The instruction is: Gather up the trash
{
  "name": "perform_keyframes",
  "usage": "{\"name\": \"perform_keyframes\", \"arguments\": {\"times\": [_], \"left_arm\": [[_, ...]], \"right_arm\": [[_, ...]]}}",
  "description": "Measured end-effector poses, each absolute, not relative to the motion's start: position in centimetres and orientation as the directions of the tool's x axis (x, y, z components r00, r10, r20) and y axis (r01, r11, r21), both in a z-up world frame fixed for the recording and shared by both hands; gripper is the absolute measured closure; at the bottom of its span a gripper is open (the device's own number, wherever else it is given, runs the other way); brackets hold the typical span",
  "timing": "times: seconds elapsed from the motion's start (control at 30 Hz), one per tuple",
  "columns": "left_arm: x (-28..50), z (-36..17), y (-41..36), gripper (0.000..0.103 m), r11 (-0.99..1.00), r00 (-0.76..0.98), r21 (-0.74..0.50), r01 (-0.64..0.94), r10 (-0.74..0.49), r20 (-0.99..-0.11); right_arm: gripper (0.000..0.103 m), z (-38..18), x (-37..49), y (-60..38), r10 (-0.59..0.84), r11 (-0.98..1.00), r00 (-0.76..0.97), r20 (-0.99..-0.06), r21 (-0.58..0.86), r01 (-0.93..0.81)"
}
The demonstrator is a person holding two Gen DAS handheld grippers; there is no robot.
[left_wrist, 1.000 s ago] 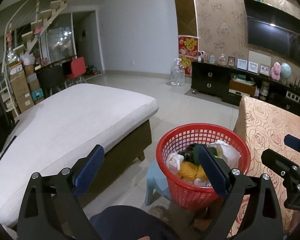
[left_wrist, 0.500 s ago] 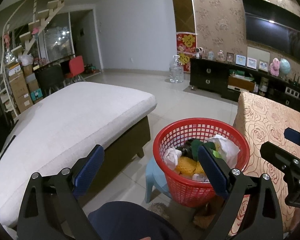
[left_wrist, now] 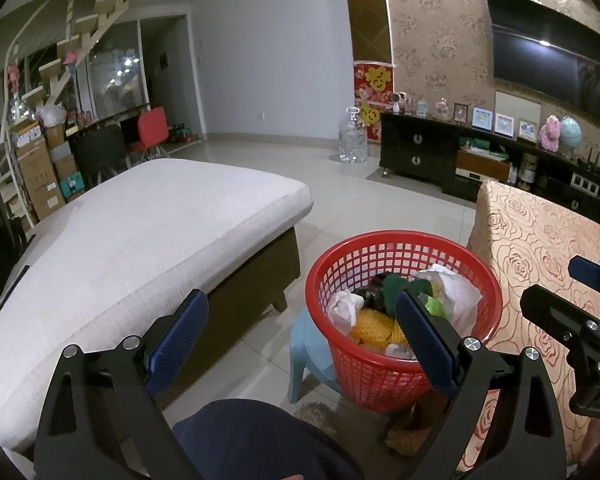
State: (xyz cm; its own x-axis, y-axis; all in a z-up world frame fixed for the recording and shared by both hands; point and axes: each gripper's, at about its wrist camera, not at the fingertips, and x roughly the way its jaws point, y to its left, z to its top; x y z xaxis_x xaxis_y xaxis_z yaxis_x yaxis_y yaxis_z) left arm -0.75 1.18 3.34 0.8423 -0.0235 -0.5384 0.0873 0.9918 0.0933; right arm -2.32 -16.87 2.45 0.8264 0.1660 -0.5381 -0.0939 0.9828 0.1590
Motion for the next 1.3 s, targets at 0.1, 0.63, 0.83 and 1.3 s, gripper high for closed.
{"name": "perform_keyframes", "arguments": {"times": [0.1, 0.63, 0.83, 1.3], "left_arm": [[-0.8, 3.2, 1.2, 0.012, 0.992, 0.842, 0.094, 0.087, -0.023, -0.539], [-0.8, 2.5, 1.2, 0.012, 0.991, 0.839, 0.095, 0.094, -0.028, -0.543], [-0.7, 2.3, 1.1, 0.012, 0.991, 0.837, 0.096, 0.096, -0.028, -0.547], [-0.6, 2.2, 1.1, 0.012, 0.991, 0.833, 0.094, 0.097, -0.029, -0.553]], "right_arm": [[0.007, 2.5, -2.3, -16.8, 0.166, 0.983, 0.826, -0.538, 0.159, -0.094], [0.007, 2.2, -2.3, -16.9, 0.165, 0.983, 0.823, -0.543, 0.157, -0.094], [0.007, 2.3, -2.3, -16.9, 0.165, 0.983, 0.823, -0.544, 0.157, -0.094], [0.007, 2.3, -2.3, -16.9, 0.165, 0.983, 0.822, -0.545, 0.157, -0.094]]}}
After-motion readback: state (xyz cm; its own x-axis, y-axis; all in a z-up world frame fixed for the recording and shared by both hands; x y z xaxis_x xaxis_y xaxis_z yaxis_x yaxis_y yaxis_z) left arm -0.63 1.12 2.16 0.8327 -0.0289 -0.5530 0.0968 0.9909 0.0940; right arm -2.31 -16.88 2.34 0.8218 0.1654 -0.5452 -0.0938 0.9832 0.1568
